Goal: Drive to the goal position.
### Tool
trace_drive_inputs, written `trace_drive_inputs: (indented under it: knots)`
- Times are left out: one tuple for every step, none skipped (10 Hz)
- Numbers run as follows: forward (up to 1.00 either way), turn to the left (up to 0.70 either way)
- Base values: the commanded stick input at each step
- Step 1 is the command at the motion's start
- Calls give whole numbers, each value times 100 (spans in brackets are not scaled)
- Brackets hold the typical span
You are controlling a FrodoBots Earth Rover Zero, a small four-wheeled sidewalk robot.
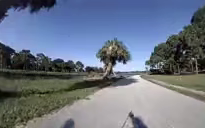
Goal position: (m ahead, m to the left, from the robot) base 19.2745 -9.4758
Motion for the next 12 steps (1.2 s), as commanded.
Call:
trace_drive_inputs:
  knots:
    - [70, 0]
    - [70, 0]
    - [70, 0]
    - [70, 0]
    - [70, 0]
    - [70, 0]
    - [70, 0]
    - [70, 0]
    - [70, 0]
    - [70, 0]
    - [70, 0]
    - [70, 0]
